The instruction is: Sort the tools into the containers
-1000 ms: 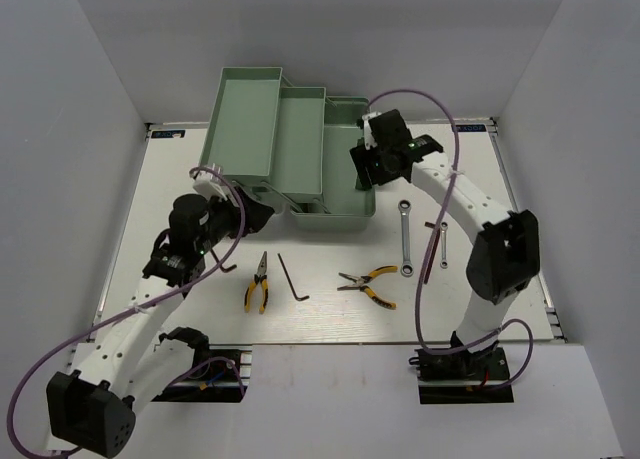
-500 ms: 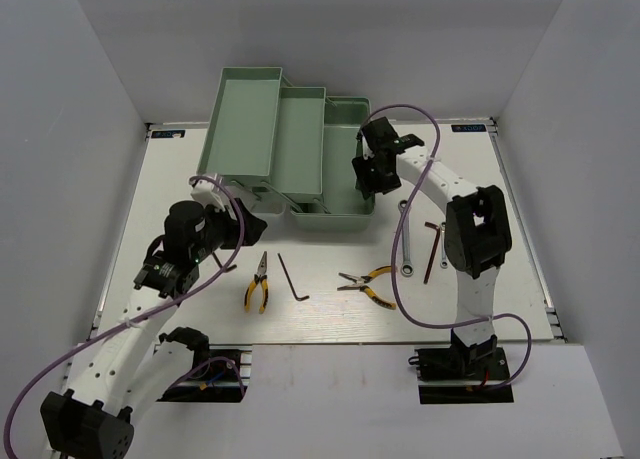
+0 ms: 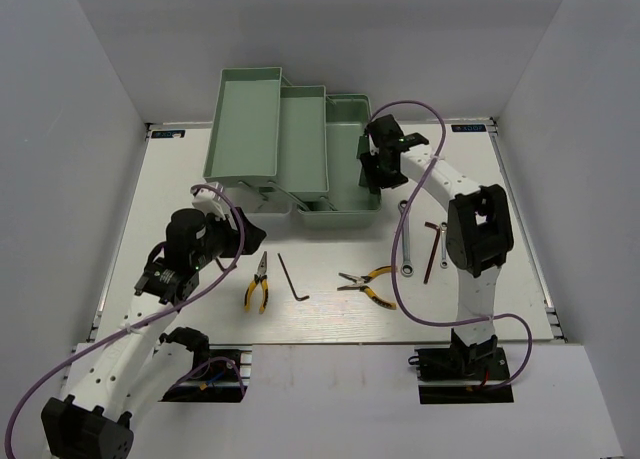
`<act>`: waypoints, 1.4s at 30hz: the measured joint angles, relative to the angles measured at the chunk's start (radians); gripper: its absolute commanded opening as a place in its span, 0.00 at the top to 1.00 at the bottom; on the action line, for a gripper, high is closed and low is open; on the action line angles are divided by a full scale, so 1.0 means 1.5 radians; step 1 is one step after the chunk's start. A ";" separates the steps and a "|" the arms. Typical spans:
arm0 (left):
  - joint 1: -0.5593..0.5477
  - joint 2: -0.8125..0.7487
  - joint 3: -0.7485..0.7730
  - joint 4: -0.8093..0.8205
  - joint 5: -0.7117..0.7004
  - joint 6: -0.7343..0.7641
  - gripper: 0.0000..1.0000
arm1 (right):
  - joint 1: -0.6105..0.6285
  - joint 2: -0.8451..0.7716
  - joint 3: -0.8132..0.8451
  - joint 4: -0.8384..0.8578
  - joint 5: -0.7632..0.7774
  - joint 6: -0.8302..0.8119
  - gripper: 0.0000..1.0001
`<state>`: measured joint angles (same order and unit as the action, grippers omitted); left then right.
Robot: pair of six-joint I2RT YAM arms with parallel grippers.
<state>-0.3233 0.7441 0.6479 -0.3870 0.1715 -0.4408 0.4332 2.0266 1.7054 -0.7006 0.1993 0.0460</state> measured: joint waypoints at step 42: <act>-0.032 0.106 0.024 -0.081 0.117 0.139 0.36 | -0.105 -0.128 -0.324 0.047 -0.181 -0.015 0.43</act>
<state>-0.3706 0.9024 0.6838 -0.5091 0.3477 -0.2325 0.2752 1.8351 1.2194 -0.6304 -0.0727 0.0238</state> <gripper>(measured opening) 0.637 0.568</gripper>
